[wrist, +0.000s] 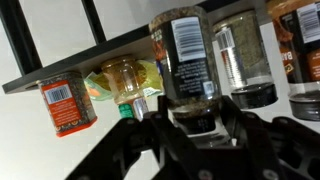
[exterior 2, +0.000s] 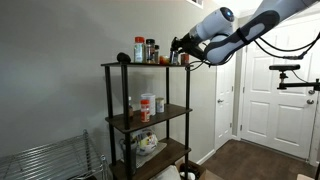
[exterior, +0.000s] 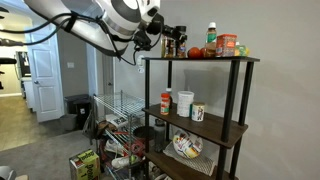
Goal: Move the spice jar from the top shelf to the second one
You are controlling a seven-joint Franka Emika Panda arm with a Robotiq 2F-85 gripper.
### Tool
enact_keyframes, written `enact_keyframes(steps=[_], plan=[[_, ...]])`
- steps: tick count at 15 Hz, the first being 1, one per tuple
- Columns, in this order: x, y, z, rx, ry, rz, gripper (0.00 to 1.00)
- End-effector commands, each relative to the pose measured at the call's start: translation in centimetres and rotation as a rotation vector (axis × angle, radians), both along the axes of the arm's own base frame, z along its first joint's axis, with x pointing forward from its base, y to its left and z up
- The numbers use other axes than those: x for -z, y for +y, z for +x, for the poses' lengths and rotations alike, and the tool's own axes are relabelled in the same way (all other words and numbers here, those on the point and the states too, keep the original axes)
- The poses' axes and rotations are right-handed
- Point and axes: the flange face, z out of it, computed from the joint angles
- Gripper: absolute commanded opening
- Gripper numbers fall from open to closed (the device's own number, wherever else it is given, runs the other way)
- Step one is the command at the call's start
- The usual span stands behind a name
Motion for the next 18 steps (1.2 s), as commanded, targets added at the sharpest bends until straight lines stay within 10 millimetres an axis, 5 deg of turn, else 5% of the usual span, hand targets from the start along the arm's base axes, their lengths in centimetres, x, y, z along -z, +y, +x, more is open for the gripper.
enact_keyframes(steps=[1, 11, 18], plan=[[1.1, -0.7, -3.7, -0.003, 0.013, -0.028, 0.29], [3.4, -2.8, -5.9, -0.006, 0.089, -0.083, 0.29], [9.1, -1.4, -4.9, -0.075, 0.331, -0.062, 0.29]])
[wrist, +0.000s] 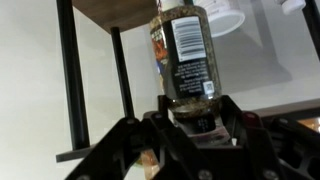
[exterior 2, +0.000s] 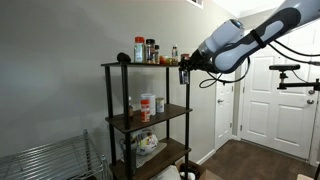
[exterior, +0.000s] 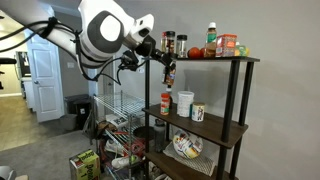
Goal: Move the spice jar from the top shelf to the second one
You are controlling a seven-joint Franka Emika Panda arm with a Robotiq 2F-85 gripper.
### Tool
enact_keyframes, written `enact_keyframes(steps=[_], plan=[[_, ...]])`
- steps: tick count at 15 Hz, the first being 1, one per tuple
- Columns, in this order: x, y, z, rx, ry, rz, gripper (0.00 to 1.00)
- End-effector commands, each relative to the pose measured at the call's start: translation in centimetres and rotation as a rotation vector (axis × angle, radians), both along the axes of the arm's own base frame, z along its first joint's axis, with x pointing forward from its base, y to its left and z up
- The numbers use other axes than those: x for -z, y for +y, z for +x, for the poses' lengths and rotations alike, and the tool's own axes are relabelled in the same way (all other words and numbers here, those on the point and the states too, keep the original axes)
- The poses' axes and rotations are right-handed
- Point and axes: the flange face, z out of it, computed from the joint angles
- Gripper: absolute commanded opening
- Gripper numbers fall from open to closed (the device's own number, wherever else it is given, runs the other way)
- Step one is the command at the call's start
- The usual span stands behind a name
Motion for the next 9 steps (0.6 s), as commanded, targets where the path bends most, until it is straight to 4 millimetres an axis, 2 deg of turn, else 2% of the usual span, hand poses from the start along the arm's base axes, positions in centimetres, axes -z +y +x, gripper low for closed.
enact_keyframes(steps=[1, 9], plan=[[1.3, -0.3, -0.7, -0.023, 0.104, 0.003, 0.29], [1.7, -3.2, -0.6, -0.017, 0.207, 0.038, 0.29]])
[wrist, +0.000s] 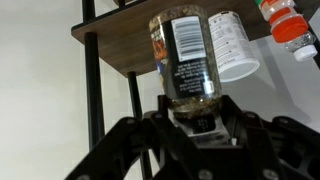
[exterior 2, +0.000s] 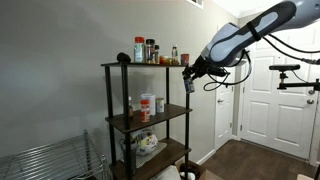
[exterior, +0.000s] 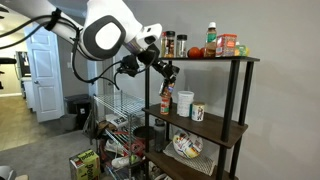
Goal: Move the spice jar from the top shelf to the second one
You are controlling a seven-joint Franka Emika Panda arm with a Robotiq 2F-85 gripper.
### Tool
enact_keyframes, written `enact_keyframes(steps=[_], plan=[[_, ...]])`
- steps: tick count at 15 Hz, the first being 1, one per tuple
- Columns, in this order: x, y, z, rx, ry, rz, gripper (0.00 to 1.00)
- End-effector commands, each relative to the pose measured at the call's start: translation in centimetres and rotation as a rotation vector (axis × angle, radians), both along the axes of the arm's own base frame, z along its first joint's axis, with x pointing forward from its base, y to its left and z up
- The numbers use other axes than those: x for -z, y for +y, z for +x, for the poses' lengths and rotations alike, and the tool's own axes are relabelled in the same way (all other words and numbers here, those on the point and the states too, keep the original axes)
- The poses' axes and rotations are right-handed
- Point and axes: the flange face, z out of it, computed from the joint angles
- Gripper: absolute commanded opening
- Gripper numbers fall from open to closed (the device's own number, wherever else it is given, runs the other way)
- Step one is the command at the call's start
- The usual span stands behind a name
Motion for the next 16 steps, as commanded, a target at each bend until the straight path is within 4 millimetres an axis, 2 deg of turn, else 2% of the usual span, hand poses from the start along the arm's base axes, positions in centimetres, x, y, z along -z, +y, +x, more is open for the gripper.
enact_keyframes(steps=[1, 7, 8, 16], plan=[[-0.7, -0.8, -0.6, -0.009, 0.022, 0.0, 0.29], [-0.5, -1.3, -0.6, -0.005, 0.033, 0.002, 0.29], [0.3, -1.2, -0.2, 0.009, 0.028, 0.006, 0.54], [0.3, -1.1, -0.2, 0.01, 0.031, 0.007, 0.54]])
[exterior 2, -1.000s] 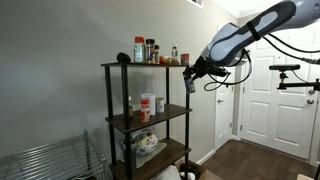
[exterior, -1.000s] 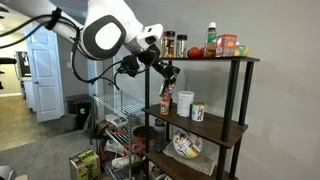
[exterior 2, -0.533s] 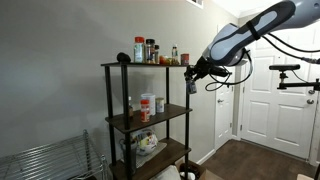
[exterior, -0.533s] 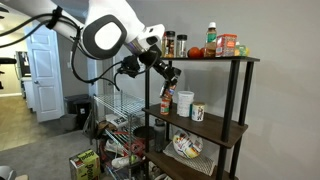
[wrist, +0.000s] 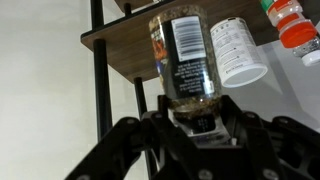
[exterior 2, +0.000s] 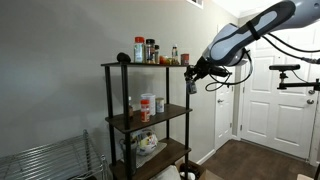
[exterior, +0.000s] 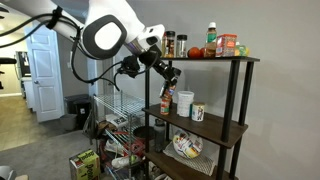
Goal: Move the spice jar from the top shelf to the second one
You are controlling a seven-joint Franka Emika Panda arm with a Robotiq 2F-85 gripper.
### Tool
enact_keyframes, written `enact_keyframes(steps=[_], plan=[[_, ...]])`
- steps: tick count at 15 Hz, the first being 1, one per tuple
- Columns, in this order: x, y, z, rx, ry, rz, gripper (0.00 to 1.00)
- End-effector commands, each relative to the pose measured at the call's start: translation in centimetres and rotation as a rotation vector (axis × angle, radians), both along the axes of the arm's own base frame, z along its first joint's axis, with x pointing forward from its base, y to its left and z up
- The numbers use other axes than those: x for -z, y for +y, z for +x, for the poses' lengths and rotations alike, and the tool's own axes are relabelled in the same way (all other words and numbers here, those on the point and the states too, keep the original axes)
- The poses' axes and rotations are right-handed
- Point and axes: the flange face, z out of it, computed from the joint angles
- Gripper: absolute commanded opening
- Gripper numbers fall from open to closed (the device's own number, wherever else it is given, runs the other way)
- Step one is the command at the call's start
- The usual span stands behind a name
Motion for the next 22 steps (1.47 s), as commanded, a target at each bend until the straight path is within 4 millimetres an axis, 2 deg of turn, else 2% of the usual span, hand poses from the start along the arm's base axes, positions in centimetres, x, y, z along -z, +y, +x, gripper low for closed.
enact_keyframes(steps=[1, 4, 5, 9, 11, 16, 22], plan=[[0.0, -0.1, 0.0, -0.001, 0.0, 0.0, 0.54], [0.0, -0.1, 0.0, 0.0, 0.0, 0.0, 0.54], [0.0, -0.1, 0.0, 0.0, 0.0, 0.0, 0.29], [1.1, -0.7, -1.8, 0.034, -0.018, 0.039, 0.29], [2.4, -1.2, -2.4, 0.062, -0.027, 0.059, 0.29], [4.9, -2.2, -2.0, 0.159, -0.122, 0.049, 0.29], [4.7, -2.3, -1.0, 0.189, -0.291, -0.003, 0.29]])
